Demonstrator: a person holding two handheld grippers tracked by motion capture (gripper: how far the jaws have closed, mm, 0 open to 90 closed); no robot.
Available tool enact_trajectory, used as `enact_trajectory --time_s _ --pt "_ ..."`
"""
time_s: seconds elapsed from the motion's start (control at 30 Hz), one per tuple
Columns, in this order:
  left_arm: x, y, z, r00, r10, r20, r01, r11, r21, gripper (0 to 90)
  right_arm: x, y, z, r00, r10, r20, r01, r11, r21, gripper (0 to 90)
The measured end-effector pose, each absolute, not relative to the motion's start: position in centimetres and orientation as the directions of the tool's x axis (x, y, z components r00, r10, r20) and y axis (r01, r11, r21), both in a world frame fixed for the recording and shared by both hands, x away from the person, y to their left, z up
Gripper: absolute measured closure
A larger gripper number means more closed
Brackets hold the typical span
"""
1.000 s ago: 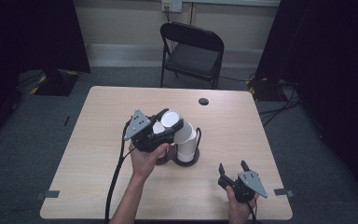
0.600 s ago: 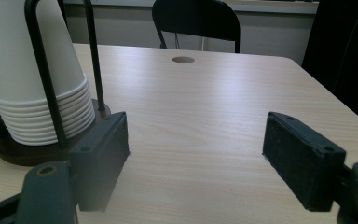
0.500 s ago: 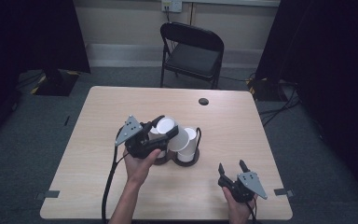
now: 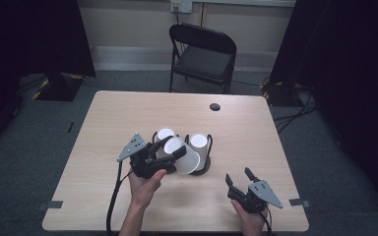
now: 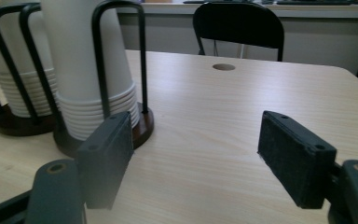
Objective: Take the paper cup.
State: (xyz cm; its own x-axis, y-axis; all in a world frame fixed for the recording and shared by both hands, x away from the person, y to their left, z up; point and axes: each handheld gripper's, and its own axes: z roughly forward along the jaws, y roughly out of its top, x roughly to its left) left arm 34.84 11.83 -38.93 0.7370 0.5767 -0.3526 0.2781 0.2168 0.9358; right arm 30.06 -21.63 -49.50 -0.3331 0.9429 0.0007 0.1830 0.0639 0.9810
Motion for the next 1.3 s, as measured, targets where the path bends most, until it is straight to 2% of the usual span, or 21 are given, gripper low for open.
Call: enact_trajectory --time_s 0.17,0.4,0.73,1.3 --pt "34.5 11.9 -39.5 0.729 0.583 -0.358 0.298 0.2 0.933 34.7 29.9 -20.7 -49.2 -0.41 0.912 -0.004 0.161 0.076 0.984 29.3" --pt "34.1 12.1 -40.3 0.722 0.57 -0.392 0.326 0.219 0.92 34.8 29.8 -18.8 -48.5 -0.551 0.833 0.045 0.156 0.05 0.987 31.8" --pt "34.0 12.7 -41.1 0.714 0.518 -0.472 0.389 0.267 0.882 34.8 29.6 -17.1 -48.2 -0.639 0.767 0.064 0.116 0.013 0.993 39.2" --pt "32.6 11.4 -43.1 0.717 0.35 -0.602 0.509 0.326 0.796 34.8 28.7 -15.7 -47.1 -0.723 0.691 -0.023 -0.008 0.025 1.0 54.4"
